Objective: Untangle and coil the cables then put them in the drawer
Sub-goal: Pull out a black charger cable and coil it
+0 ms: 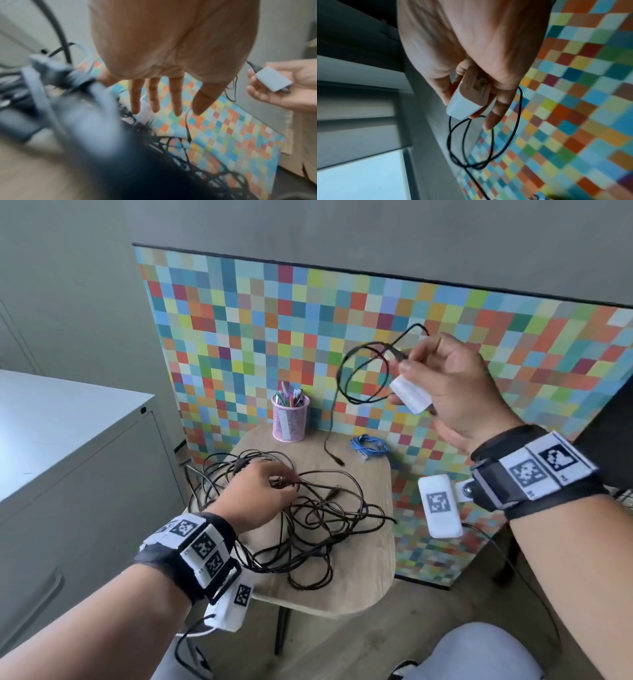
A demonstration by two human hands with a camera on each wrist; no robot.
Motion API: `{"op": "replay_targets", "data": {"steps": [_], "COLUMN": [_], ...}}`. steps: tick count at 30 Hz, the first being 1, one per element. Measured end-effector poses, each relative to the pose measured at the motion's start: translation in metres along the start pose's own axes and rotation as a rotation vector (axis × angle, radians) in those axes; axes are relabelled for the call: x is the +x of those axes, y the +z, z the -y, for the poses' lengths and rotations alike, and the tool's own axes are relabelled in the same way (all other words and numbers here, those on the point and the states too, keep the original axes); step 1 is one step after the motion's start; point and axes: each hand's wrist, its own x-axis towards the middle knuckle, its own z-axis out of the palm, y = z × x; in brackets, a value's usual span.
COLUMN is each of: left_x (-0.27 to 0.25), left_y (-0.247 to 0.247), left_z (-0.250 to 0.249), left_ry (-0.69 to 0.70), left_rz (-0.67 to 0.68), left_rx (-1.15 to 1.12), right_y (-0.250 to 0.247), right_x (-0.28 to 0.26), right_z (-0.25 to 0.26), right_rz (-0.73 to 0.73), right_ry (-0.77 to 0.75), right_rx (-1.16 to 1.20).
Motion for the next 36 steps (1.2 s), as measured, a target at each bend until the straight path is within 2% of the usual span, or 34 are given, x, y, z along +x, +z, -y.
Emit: {"op": "replay_targets", "data": {"steps": [2,5,8,11,14,16,21,23,26,29,32,36], "left_x": [0.000,-0.008,-0.019,-0.029,-0.033,-0.033,-0.032,-0.030,-0.020,-0.014,-0.013,-0.016], "left_y": [-0.009,-0.029,-0.045,-0.050,-0.047,-0.043,-0.036,-0.035,-0.034,-0.036,-0.034,-0.032], "left_z": [-0.013,-0.044,-0.072,-0.083,-0.075,-0.067,-0.057,-0.057,-0.050,-0.042,-0.036,-0.041], "left_ry": [0.042,0.151,0.305,0.402,0.353,0.327,0.314,0.292,0.221,0.161,0.113,0.115], "left_rz": [-0.081,-0.189,-0.312,-0.382,-0.383,-0.322,-0.169,-0.197,-0.384,-0.525,-0.497,-0.331], "left_rx": [0.034,-0.210,-0.483,-0.581,-0.597,-0.554,-0.377,-0.335,-0.419,-0.515,-0.648,-0.622], "right_y": [0.008,0.024,0.041,0.055,0.067,0.073,0.083,0.084,0.079,0.072,0.072,0.081], "right_x": [-0.006,-0.020,-0.041,-0.064,-0.087,-0.099,-0.101,-0.098,-0.091,-0.091,-0.098,-0.105], "right_z": [0.015,0.027,0.018,-0.009,-0.037,-0.049,-0.053,-0.053,-0.058,-0.069,-0.082,-0.084], "right_rz": [0.079,0.192,0.224,0.190,0.185,0.189,0.163,0.139,0.033,-0.072,-0.096,0.062], "right_ry": [-0.066,-0.095,-0.019,0.079,0.189,0.228,0.193,0.168,0.126,0.178,0.203,0.201], "right_rx": [0.039,0.054,0.102,0.092,0.063,0.001,-0.153,-0.182,-0.190,-0.204,-0.249,-0.284]}}
